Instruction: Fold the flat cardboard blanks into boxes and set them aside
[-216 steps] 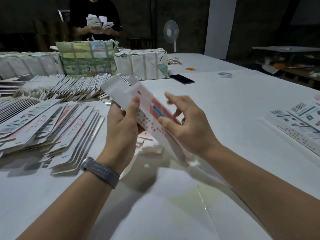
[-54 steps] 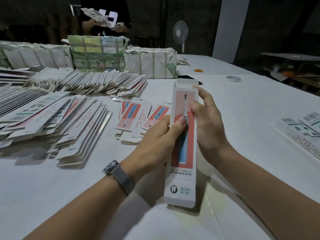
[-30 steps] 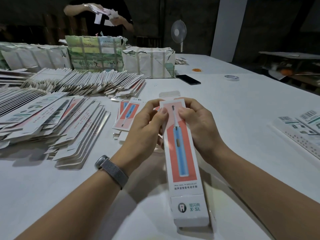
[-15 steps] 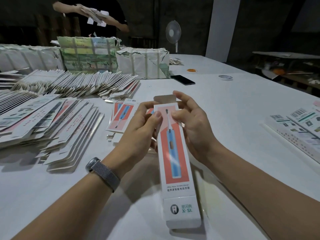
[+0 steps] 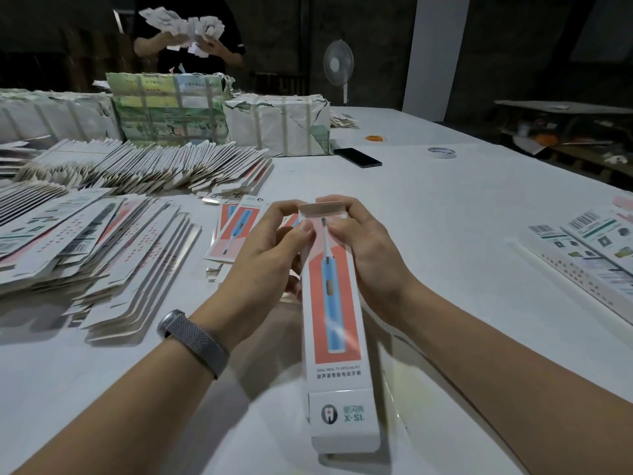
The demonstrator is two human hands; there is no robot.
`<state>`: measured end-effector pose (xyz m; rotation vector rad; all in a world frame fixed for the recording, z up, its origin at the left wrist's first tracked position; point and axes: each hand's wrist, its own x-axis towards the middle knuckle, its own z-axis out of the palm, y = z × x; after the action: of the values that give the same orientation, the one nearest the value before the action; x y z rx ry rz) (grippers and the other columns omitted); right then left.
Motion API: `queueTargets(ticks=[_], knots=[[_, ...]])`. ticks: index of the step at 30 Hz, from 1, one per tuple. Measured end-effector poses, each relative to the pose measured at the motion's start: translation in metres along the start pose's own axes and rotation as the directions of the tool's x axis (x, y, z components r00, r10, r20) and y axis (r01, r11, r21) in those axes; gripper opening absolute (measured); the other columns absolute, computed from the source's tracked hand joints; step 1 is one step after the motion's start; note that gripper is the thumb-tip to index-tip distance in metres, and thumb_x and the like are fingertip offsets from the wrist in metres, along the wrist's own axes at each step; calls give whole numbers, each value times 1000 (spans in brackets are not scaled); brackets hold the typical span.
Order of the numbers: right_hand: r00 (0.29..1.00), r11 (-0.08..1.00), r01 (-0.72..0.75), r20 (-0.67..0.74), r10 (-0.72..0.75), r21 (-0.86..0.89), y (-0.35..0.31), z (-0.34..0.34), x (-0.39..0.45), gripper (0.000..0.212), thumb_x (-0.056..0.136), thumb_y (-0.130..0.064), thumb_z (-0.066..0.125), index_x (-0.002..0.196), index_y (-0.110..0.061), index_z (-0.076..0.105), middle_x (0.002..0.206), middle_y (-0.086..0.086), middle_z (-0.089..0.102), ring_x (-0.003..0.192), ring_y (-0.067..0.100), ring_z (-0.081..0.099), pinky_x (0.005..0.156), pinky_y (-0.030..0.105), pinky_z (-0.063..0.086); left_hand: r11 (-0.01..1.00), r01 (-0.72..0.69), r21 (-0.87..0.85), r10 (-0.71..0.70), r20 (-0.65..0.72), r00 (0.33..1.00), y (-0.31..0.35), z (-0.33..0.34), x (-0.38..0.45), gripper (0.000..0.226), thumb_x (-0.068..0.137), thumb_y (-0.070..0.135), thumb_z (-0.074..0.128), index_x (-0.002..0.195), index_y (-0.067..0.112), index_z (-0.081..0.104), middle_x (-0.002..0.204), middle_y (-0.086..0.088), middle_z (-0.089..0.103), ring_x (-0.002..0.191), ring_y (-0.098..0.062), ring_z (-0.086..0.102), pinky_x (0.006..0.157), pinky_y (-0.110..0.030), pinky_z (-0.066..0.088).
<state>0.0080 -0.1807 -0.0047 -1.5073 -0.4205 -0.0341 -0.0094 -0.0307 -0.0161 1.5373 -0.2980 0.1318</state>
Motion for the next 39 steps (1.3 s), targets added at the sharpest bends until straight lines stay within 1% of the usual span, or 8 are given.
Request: queueTargets(ticks=[7, 12, 17, 21, 27, 33, 37, 39], knots=[[1000, 1000, 8, 7, -7, -17, -1, -2, -1, 22, 105, -15, 45, 107, -22, 66, 94, 0, 71, 79, 20, 71, 74, 34, 60, 1000, -12, 23, 13, -11, 1000, 1, 0, -1, 22, 107, 33, 46, 103, 48, 61, 86, -2, 76, 78, -21, 76, 61, -29, 59], [1000, 1000, -17, 23, 17, 10, -3, 0, -3, 24, 105, -17, 46, 98, -34, 62, 91, 3, 72, 77, 23, 71, 77, 39, 62, 999, -22, 34, 23, -21, 1000, 0, -1, 0, 18, 108, 32, 46, 106, 43, 60, 87, -1, 75, 78, -20, 76, 60, -29, 58], [1000, 999, 4, -23, -3, 35, -5, 0, -3, 15, 103, -16, 51, 94, -23, 61, 80, -4, 72, 69, 18, 70, 68, 32, 61, 996, -56, 68, 57, -4, 998, 0, 2, -1, 13, 99, 42, 51, 108, 44, 60, 84, 4, 74, 79, -19, 76, 60, -26, 58], [998, 994, -18, -66, 25, 111, -9, 1, -1, 19, 96, -28, 60, 84, -15, 56, 74, -8, 72, 64, 16, 69, 66, 33, 60, 980, -109, 164, 115, -29, 993, -1, 7, -1, 27, 92, 45, 50, 116, 39, 60, 85, 1, 72, 78, -17, 75, 63, -35, 60], [991, 992, -74, -106, 85, 103, -7, -1, 1, 12, 96, -19, 64, 85, -16, 60, 82, 10, 67, 71, 28, 65, 79, 48, 57, 959, -139, 247, 152, -34, 988, -2, 6, -2, 16, 104, 38, 52, 118, 41, 59, 96, -3, 71, 85, -13, 75, 73, -33, 64], [993, 994, -78, -84, 85, 82, -7, -2, 2, 10, 98, -19, 60, 89, -16, 62, 81, 7, 68, 68, 22, 66, 71, 35, 59, 962, -121, 245, 134, -34, 990, -3, 6, -1, 14, 103, 42, 52, 114, 46, 58, 94, 2, 71, 85, -13, 75, 69, -29, 62], [989, 985, -114, -74, 124, 128, -7, 1, 1, 16, 99, -15, 54, 84, -13, 58, 73, 4, 63, 66, 20, 61, 68, 33, 55, 956, -108, 274, 120, -27, 992, -1, 7, -1, 31, 90, 49, 53, 119, 40, 61, 94, -5, 70, 86, -16, 74, 74, -35, 62], [987, 978, -129, -74, 143, 167, -8, 1, 1, 20, 98, -10, 51, 79, -12, 55, 66, 1, 59, 61, 17, 57, 64, 31, 50, 948, -118, 295, 119, 13, 993, -2, 7, -3, 21, 96, 48, 54, 116, 44, 60, 94, -3, 71, 85, -12, 75, 73, -33, 63]])
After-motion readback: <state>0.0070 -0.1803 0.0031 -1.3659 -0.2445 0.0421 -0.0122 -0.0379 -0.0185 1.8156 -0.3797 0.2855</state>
